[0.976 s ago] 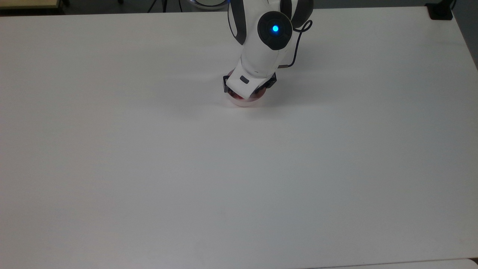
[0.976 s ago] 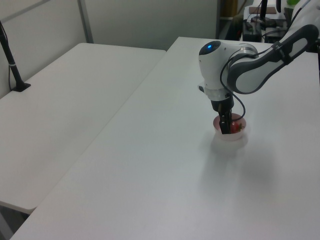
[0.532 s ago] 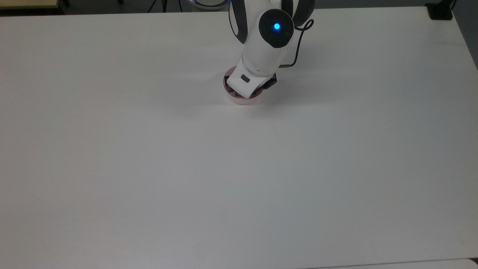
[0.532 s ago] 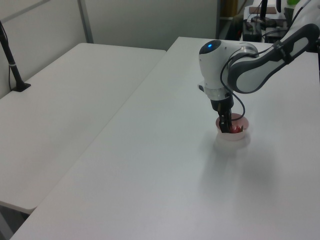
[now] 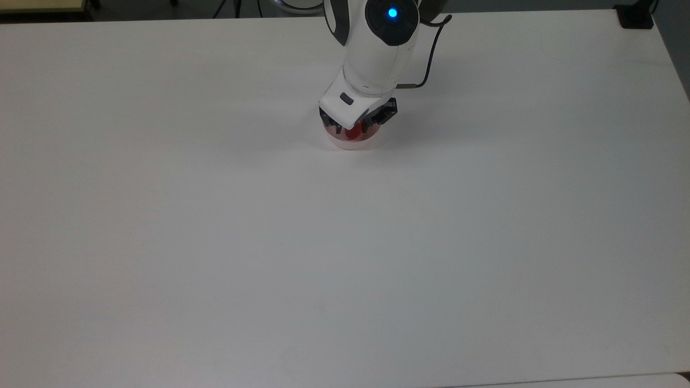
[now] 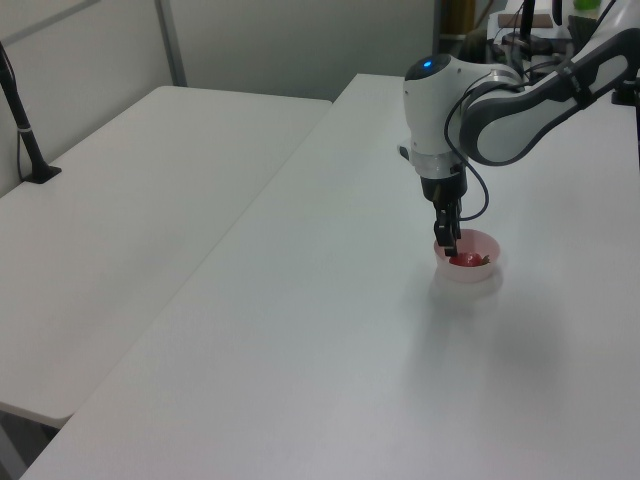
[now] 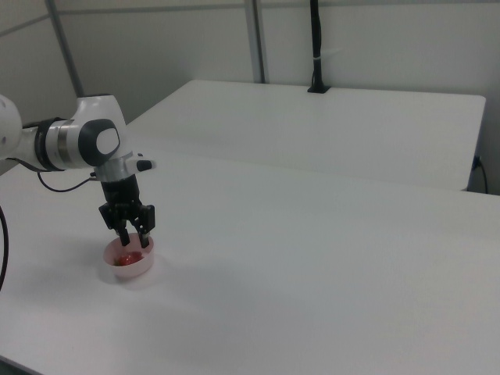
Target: Pick up strawberry from bowl
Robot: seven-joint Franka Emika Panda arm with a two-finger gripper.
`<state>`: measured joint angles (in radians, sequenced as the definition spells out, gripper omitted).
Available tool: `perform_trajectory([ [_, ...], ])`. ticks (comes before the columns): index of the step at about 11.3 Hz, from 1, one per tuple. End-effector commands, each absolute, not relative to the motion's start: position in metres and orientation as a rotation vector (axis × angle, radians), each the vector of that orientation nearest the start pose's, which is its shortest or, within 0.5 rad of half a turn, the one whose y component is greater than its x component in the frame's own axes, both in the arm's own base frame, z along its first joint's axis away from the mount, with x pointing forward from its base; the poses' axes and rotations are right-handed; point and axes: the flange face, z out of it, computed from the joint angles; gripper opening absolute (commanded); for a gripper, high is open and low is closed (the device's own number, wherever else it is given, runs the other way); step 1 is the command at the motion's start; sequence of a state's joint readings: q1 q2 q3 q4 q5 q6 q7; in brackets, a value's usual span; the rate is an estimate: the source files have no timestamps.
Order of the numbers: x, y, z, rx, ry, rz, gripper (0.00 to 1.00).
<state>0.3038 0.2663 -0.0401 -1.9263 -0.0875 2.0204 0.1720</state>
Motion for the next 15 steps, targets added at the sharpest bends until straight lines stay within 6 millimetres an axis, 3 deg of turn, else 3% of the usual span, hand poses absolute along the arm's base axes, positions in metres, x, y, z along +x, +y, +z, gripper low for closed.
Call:
perform_trajectory([
  [1, 0.556, 0.146, 0.338, -3.236, -0.344, 0.377, 0.93],
  [6, 0.547, 0.142, 0.322, -3.219, -0.455, 0.450, 0.87],
  [10, 0.541, 0.143, 0.306, -3.232, -0.497, 0.485, 0.69],
  [12, 0.541, 0.145, 0.303, -3.230, -0.507, 0.458, 0.45],
  [15, 0.542, 0.145, 0.307, -3.236, -0.487, 0.441, 0.29],
])
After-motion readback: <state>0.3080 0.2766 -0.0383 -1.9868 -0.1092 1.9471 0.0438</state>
